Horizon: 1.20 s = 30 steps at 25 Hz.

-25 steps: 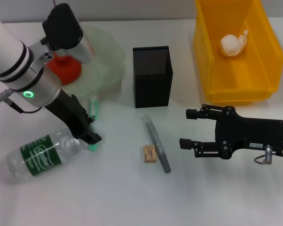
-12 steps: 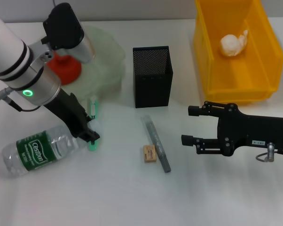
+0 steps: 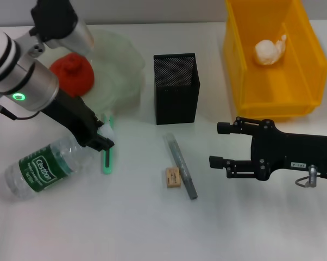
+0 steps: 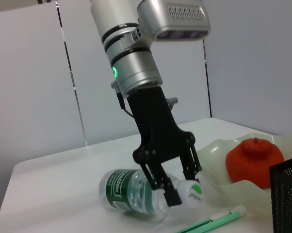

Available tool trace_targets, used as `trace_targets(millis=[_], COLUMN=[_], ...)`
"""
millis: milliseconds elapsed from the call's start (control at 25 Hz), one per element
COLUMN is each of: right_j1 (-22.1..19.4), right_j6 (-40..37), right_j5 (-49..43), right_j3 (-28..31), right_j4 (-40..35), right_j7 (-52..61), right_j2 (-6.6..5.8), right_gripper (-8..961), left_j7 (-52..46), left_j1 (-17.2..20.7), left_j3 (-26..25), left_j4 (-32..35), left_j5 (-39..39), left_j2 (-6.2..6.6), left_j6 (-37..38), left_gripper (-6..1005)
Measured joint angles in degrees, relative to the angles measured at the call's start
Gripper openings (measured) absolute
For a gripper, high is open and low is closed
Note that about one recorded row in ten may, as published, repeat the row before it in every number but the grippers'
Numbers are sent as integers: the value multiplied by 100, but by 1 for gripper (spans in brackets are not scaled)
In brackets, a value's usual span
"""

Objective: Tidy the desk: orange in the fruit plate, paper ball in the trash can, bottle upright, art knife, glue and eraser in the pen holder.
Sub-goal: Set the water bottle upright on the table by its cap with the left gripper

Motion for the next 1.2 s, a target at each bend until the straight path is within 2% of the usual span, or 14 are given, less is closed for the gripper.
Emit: trace_targets(millis=[240,360,760,1000,1200], right_j1=[1,0,17,39,56], right_j6=[0,0,2,2,2], right_j5=[-1,-1,-20,-33,-38], right_j3=[-21,-25,-31,-31,-30], right_j4=[0,0,0,0,0], right_j7=[-5,-8,-9,-9,-8], right_j2=[4,4,4,4,4], right_gripper=[790,790,791,791,791], left_j7=[14,131,482,712,812], left_j1=[321,514,771,803,861], left_j3=[-217,-510,-1295,-1796,-2022], left_j4=[601,917,1320,1395,1437], left_j5=[-229,-420,-818,-915,-1059], left_j2=[9,12,27,32,91], left_j6=[166,337,800,1039,1164], left_gripper=[450,450,446,445,445])
